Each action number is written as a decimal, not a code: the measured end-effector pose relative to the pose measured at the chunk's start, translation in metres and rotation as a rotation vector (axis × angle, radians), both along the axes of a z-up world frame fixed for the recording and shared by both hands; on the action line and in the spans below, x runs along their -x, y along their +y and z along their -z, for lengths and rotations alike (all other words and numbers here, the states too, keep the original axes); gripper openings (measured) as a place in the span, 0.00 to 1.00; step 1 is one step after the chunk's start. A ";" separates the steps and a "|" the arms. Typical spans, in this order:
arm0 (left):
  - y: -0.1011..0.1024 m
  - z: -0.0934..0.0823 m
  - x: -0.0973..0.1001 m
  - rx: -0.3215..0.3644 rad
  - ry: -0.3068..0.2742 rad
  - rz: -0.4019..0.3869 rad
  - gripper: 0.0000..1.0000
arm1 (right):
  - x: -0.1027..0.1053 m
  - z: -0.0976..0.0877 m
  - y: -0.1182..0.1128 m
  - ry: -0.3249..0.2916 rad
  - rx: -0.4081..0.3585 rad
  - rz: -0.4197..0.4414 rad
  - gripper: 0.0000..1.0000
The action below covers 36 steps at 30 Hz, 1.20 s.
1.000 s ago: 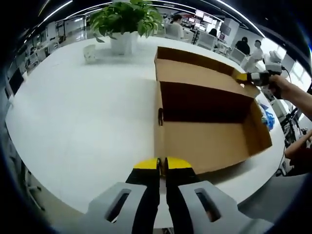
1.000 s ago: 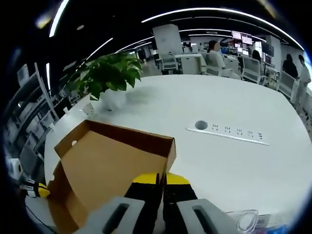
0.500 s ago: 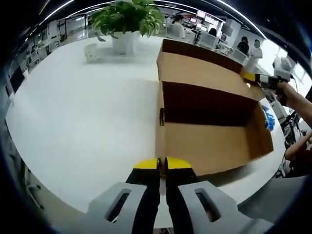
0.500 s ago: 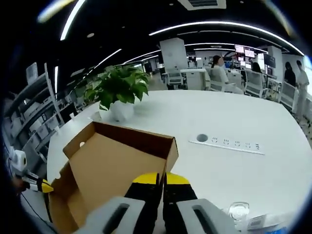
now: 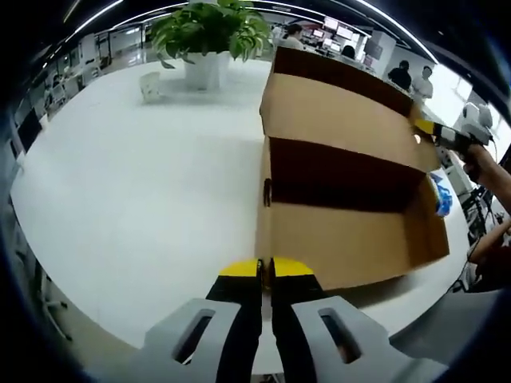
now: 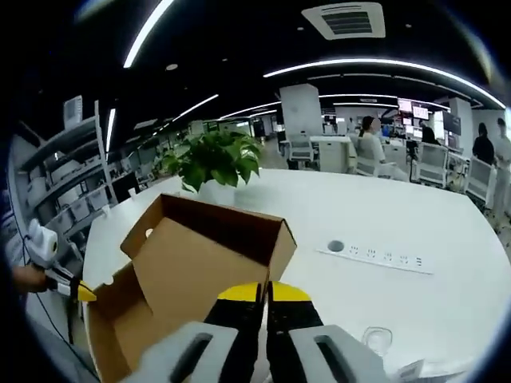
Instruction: Operate the shoe box by opening the lid, removing the specified soft item, and placing it in the target area until the item is outside and the box remains undamaged.
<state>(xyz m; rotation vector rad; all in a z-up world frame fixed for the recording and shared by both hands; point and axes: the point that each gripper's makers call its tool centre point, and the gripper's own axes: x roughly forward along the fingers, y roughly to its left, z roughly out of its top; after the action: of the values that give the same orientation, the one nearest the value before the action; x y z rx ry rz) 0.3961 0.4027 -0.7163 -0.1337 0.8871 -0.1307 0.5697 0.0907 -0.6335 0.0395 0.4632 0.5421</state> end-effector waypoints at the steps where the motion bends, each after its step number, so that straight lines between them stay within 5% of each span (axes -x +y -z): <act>1: -0.001 0.000 0.000 -0.005 -0.001 0.002 0.00 | -0.001 -0.001 -0.001 -0.010 0.002 -0.003 0.00; 36: 0.001 -0.003 0.004 0.013 -0.032 -0.011 0.00 | 0.079 -0.028 0.001 -0.142 0.070 -0.077 0.00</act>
<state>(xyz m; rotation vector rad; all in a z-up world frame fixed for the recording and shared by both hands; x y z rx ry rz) 0.3918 0.4036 -0.7132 -0.1485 0.8533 -0.1282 0.4908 0.0916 -0.6054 -0.0833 0.3453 0.5994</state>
